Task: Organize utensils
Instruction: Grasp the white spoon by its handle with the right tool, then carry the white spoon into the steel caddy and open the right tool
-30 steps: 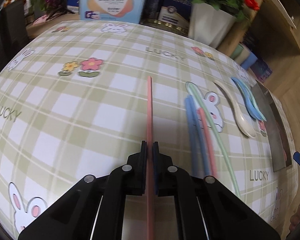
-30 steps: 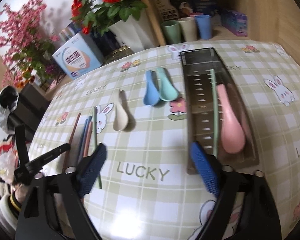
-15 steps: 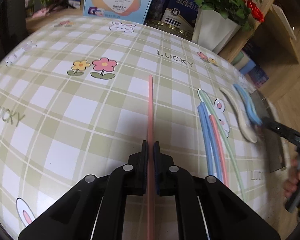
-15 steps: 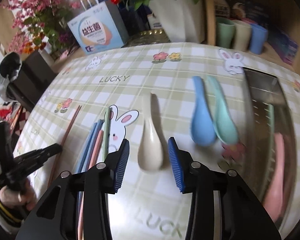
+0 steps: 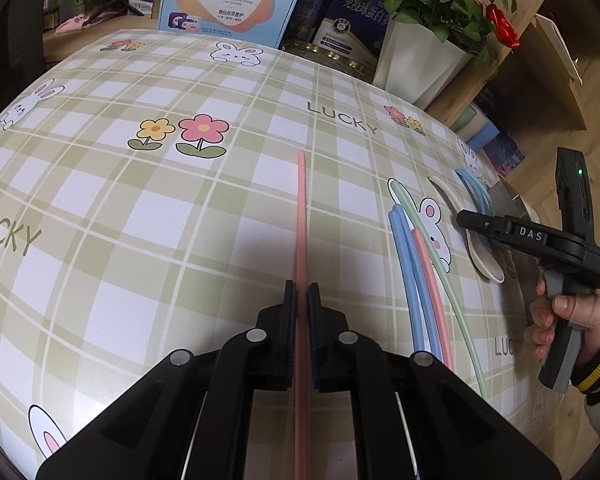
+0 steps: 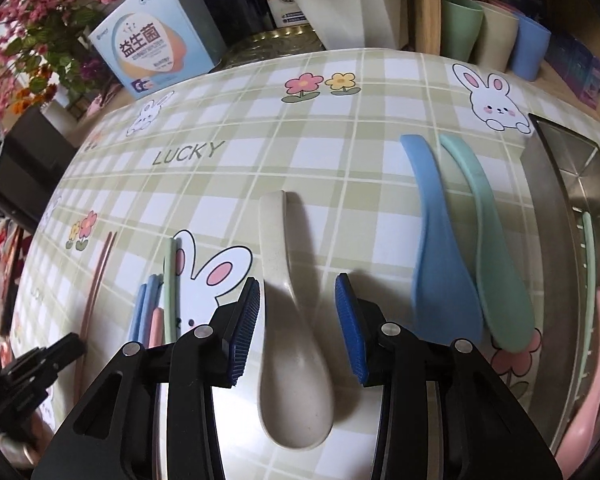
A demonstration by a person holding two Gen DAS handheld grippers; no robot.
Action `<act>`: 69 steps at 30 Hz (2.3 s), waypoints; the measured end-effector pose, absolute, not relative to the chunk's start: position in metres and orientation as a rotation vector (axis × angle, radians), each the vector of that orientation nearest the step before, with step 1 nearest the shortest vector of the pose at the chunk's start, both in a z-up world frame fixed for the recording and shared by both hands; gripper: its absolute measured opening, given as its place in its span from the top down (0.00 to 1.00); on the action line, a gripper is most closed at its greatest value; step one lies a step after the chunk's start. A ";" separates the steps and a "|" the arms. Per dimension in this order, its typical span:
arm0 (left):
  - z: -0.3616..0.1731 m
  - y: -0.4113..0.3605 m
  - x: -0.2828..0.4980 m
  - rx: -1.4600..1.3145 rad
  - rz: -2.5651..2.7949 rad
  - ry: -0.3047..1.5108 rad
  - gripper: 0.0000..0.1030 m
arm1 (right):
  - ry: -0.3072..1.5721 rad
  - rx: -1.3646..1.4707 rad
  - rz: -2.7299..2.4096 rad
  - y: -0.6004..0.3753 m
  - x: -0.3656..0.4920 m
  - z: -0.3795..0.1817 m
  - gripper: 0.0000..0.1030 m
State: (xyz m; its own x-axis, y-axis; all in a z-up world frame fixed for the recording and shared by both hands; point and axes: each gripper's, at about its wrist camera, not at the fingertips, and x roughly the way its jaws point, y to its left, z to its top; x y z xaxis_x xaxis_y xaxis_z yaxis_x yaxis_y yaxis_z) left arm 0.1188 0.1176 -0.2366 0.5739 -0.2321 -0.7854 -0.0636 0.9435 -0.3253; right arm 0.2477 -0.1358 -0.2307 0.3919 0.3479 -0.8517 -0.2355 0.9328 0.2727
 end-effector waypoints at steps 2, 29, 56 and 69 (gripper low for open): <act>-0.237 0.117 0.118 -0.330 -0.097 0.957 0.92 | 1.112 0.107 0.383 -0.134 0.246 -0.231 0.74; -0.235 0.111 0.119 -0.279 -0.074 0.956 0.93 | 1.065 0.199 0.418 -0.147 0.172 -0.235 0.81; -0.235 0.110 0.120 -0.269 -0.071 0.957 0.93 | 1.014 0.248 0.488 -0.146 0.171 -0.211 0.94; -0.235 0.108 0.121 -0.248 -0.060 0.962 0.93 | 0.917 0.164 0.248 -0.294 0.191 -0.170 0.94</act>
State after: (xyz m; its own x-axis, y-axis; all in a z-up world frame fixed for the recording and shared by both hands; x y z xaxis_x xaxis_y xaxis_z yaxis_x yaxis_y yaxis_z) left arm 0.1209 0.1085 -0.2346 0.5726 -0.1603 -0.8040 -0.0597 0.9700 -0.2358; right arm 0.1907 -0.2942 -0.1698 0.5831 0.2804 -0.7625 -0.1417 0.9593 0.2443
